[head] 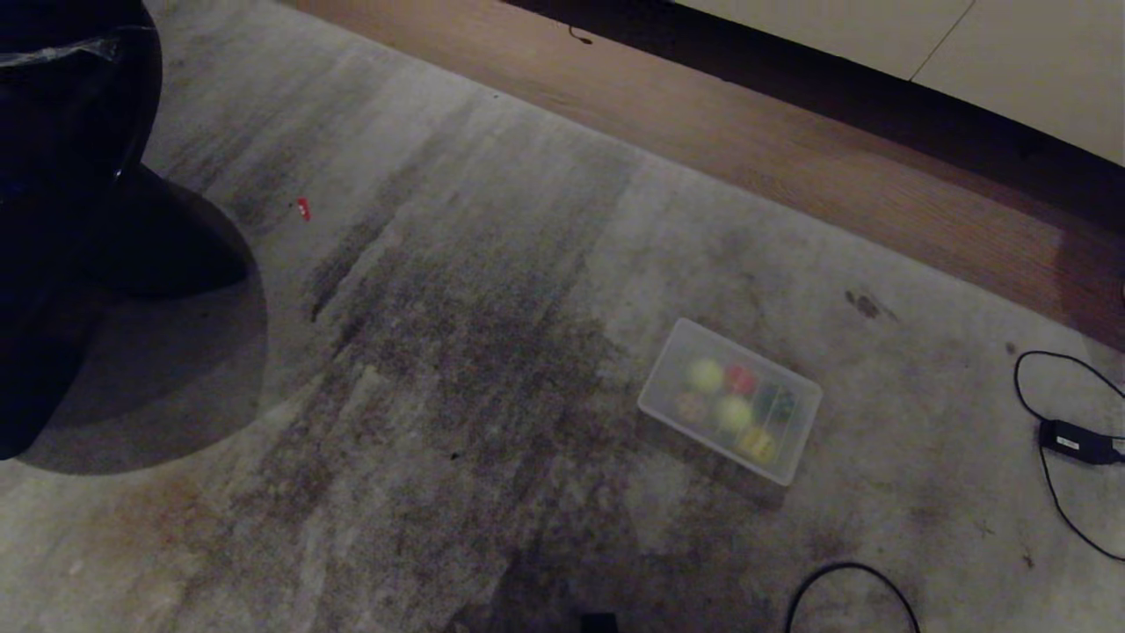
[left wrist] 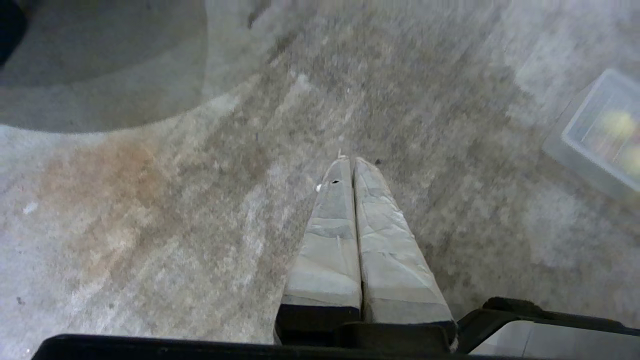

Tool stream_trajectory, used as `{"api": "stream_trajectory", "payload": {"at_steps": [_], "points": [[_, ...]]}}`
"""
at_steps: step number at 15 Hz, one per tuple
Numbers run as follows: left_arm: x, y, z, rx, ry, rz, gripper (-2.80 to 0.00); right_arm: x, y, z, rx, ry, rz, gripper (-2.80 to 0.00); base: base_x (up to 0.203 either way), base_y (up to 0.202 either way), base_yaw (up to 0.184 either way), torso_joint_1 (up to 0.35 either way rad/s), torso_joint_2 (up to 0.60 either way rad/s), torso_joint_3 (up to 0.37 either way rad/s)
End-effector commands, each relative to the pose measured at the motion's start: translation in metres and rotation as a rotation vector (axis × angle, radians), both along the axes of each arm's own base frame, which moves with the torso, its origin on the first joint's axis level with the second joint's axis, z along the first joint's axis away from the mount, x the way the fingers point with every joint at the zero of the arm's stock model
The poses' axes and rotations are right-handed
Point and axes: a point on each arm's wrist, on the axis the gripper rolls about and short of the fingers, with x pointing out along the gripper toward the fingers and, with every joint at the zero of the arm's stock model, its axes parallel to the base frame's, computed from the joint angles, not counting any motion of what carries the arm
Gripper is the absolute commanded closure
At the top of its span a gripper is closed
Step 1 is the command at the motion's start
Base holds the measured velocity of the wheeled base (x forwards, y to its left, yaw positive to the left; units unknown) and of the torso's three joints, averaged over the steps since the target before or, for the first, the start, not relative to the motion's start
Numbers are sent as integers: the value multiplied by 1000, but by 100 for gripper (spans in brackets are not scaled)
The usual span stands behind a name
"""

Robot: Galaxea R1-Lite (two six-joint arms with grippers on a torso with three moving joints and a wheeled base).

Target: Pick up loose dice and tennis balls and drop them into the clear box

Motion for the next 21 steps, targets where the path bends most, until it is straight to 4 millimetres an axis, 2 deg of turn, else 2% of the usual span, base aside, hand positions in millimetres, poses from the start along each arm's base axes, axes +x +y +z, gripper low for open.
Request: {"api": "stream_trajectory", "payload": {"at_steps": [1, 21], "points": [[0, 0, 0, -1, 2, 1, 0, 0, 0, 0, 2, 4, 0, 0, 0, 0, 0, -2, 7, 203], [0, 0, 0, -16, -1, 4, 0, 0, 0, 0, 3, 4, 0, 0, 0, 0, 0, 2, 1, 203]]}}
